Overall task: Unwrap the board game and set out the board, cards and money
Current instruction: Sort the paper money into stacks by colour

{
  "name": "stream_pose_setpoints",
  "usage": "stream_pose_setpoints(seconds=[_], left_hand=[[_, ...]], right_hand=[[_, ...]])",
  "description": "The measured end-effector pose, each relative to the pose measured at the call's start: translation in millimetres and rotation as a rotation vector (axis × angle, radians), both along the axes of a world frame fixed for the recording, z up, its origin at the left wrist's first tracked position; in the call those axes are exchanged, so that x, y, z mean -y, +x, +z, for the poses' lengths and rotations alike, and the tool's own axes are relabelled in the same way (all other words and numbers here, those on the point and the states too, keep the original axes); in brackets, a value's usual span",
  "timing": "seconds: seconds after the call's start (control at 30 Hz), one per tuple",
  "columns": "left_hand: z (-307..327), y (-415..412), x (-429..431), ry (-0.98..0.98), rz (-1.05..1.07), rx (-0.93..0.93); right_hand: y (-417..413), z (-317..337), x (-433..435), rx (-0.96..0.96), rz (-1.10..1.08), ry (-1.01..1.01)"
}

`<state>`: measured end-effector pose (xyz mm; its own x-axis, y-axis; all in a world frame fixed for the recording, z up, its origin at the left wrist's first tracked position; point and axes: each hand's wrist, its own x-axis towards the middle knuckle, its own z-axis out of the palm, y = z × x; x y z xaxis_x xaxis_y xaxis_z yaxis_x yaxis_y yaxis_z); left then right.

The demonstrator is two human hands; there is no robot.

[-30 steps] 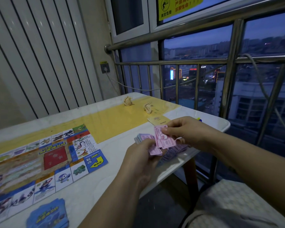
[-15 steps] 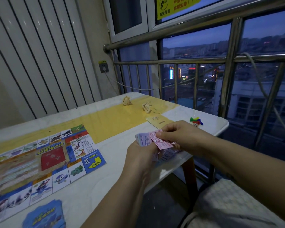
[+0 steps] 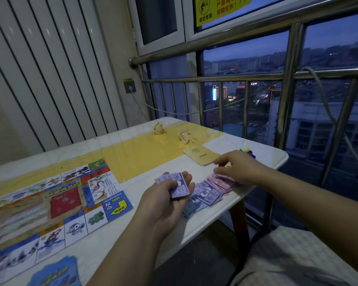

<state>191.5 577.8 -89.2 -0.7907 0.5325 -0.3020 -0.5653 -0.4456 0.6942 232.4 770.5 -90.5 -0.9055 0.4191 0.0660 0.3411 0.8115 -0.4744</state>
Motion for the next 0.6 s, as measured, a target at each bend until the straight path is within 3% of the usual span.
stream_pose_setpoints(seconds=[0.07,0.13,0.2,0.27,0.43,0.6], left_hand=[[-5.8,-0.7,0.8,-0.058,-0.008,-0.091],[-10.5,0.2,0.0,-0.113,-0.015,-0.168],[-14.0,2.0,-2.4,-0.163,-0.026,-0.240],[-16.5,3.8,-4.9,-0.208,-0.036,-0.310],[-14.2,3.9,-1.1,-0.199,-0.028,-0.323],[-14.3,2.6,3.7,-0.249,0.008,-0.421]], right_hand=[[0.9,1.2,6.0,-0.172,-0.021,0.008],[4.8,9.2,20.4,-0.271,0.049,-0.156],[8.9,17.3,39.9,-0.226,0.147,-0.332],[9.5,19.9,51.8,-0.181,0.207,-0.377],[6.3,23.9,51.4,-0.150,0.152,-0.412],[7.2,21.7,51.3,-0.138,0.141,-0.620]])
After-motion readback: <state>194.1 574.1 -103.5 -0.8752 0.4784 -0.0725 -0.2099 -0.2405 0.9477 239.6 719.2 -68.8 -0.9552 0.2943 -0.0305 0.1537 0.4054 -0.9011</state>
